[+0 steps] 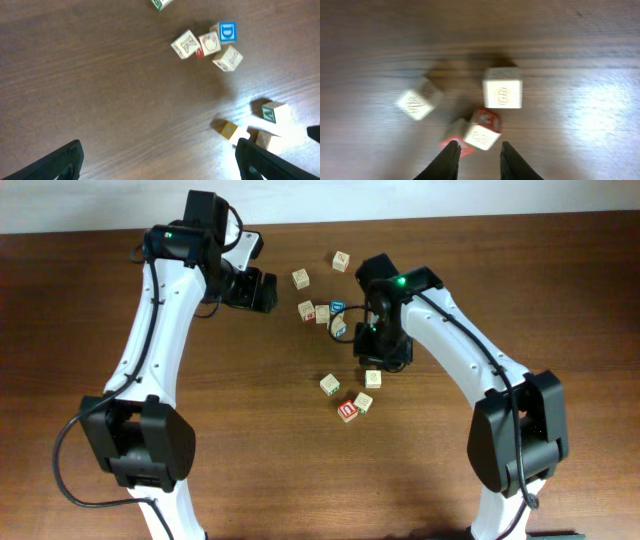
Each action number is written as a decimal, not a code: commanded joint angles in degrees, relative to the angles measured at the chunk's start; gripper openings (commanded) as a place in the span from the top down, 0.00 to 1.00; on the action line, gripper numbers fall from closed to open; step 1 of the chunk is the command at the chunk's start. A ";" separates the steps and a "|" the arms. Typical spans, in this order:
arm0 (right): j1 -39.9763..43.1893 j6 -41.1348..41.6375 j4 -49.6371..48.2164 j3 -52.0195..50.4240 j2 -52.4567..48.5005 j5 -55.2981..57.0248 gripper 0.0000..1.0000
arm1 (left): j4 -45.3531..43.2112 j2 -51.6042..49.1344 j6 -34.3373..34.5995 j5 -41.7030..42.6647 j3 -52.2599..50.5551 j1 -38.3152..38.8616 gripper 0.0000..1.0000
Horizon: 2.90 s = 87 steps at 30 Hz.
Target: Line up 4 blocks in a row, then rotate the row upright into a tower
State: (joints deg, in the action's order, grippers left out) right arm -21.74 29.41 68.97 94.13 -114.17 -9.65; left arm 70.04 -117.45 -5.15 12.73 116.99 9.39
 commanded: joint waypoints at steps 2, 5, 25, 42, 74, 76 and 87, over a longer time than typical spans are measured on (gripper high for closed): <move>-1.14 -0.02 1.40 -7.06 0.31 0.74 0.75 | -1.95 0.02 2.45 0.48 -0.68 -0.33 0.05; -1.25 -2.21 5.73 -9.16 0.31 -4.76 0.76 | -2.84 0.02 7.56 -4.26 -0.68 -0.33 0.02; -9.49 8.41 -11.61 -17.38 0.31 -4.92 0.96 | -4.02 0.02 10.75 -9.75 -0.68 -7.08 0.00; -6.45 10.12 -20.79 -17.35 0.31 -4.66 0.96 | -3.26 0.02 10.73 -9.11 -0.70 -4.13 0.00; -12.24 14.25 -14.86 -13.05 0.63 -4.85 0.96 | -24.06 0.02 10.73 10.10 -29.73 6.27 0.84; -11.74 14.67 -16.26 -15.10 0.63 -4.94 0.96 | -25.29 0.02 10.78 10.49 -30.73 6.27 0.84; -8.90 16.13 -18.97 -17.20 0.63 -5.79 0.96 | -36.00 0.02 14.60 15.32 -38.42 9.38 1.00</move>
State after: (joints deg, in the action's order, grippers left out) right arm -31.88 44.84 50.39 78.04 -114.17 -15.31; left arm 35.51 -117.56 7.55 26.11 80.77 16.93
